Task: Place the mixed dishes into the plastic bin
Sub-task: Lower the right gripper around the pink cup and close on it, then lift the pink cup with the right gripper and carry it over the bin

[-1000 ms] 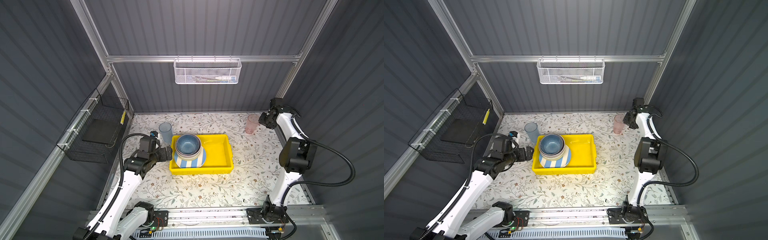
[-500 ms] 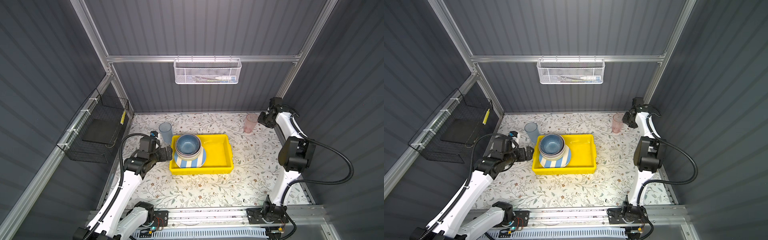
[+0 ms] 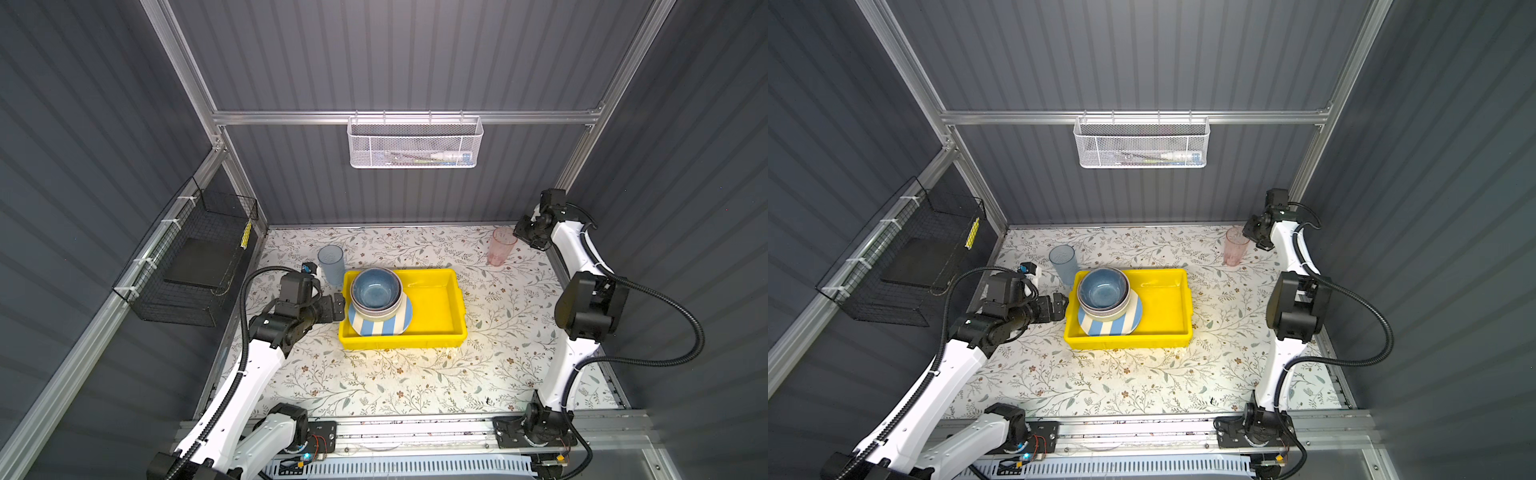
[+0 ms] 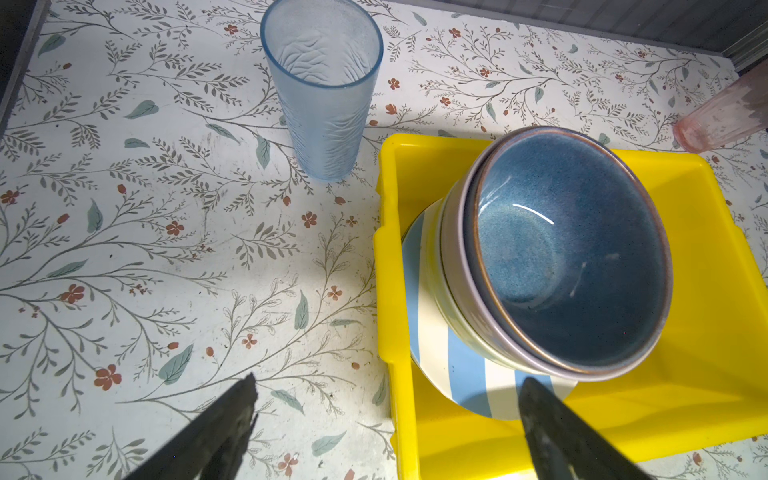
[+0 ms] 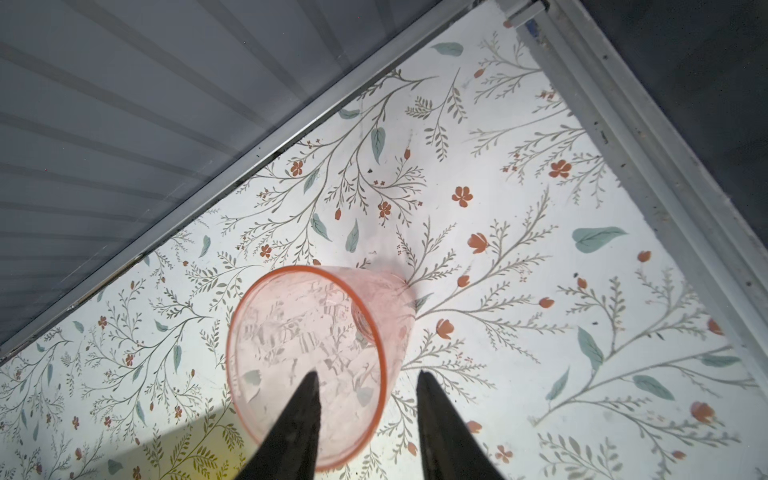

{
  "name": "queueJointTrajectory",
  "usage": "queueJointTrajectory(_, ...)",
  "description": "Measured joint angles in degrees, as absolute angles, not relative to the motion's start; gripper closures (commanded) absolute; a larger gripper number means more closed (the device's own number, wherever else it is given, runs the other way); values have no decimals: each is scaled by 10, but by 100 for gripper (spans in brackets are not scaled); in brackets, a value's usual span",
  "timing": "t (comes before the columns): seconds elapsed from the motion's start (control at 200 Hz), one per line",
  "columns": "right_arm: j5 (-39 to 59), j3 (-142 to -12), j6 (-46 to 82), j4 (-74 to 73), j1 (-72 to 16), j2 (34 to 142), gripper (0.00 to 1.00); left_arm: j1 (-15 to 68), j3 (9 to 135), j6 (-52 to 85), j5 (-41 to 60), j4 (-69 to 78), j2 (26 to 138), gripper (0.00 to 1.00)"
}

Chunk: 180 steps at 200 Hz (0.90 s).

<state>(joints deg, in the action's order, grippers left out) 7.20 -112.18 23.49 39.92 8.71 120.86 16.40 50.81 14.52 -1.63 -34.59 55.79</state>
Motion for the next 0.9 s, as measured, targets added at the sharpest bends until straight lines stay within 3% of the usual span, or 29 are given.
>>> queueJointTrajectory(0.225, 75, -1150, 236, 407, 87, 1267, 66, 164, 508, 143, -17, -346, 558, 0)
queueJointTrajectory(0.52, 72, -1148, 226, 421, 85, 1268, 91, 164, 508, 139, -17, -346, 558, 0)
queueJointTrajectory(0.745, 70, -1085, 216, 430, 79, 1218, 100, 164, 508, 139, -17, -346, 558, 0)
queueJointTrajectory(0.901, 71, -1024, 199, 433, 58, 1134, 100, 164, 508, 139, -17, -346, 558, 0)
